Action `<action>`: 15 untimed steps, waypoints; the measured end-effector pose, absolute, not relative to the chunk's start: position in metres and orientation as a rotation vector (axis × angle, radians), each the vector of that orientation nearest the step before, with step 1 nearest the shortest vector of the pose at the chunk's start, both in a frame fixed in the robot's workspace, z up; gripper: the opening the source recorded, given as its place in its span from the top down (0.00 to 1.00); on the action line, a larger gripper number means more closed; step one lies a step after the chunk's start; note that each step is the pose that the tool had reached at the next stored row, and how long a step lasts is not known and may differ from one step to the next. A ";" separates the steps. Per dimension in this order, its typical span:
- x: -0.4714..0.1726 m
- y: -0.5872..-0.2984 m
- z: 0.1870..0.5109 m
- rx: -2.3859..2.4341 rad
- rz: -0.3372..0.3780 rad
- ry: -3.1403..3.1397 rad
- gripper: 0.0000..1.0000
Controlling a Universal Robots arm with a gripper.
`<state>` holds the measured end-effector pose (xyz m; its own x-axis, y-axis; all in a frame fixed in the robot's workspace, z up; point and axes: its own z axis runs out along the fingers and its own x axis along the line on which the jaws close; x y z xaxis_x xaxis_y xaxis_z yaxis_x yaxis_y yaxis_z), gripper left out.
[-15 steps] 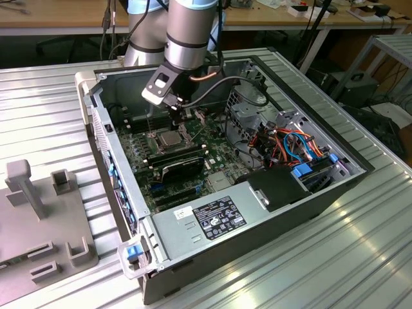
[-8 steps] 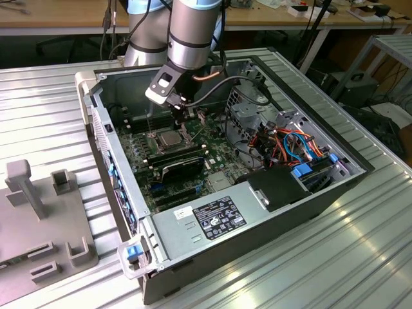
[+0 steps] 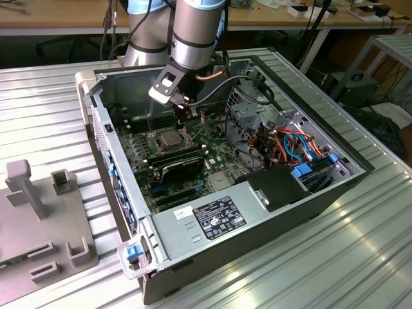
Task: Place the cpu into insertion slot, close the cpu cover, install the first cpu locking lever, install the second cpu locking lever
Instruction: 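Close the cpu cover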
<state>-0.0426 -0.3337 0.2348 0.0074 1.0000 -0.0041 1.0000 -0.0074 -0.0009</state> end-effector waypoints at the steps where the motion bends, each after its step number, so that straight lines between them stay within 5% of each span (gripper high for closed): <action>1: -0.041 -0.334 0.235 2.228 -0.006 2.212 0.89; 15: -0.029 -0.334 0.236 2.228 -0.006 2.211 0.89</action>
<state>-0.0289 -0.3337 0.2359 0.0075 1.0000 -0.0043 1.0000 -0.0075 -0.0010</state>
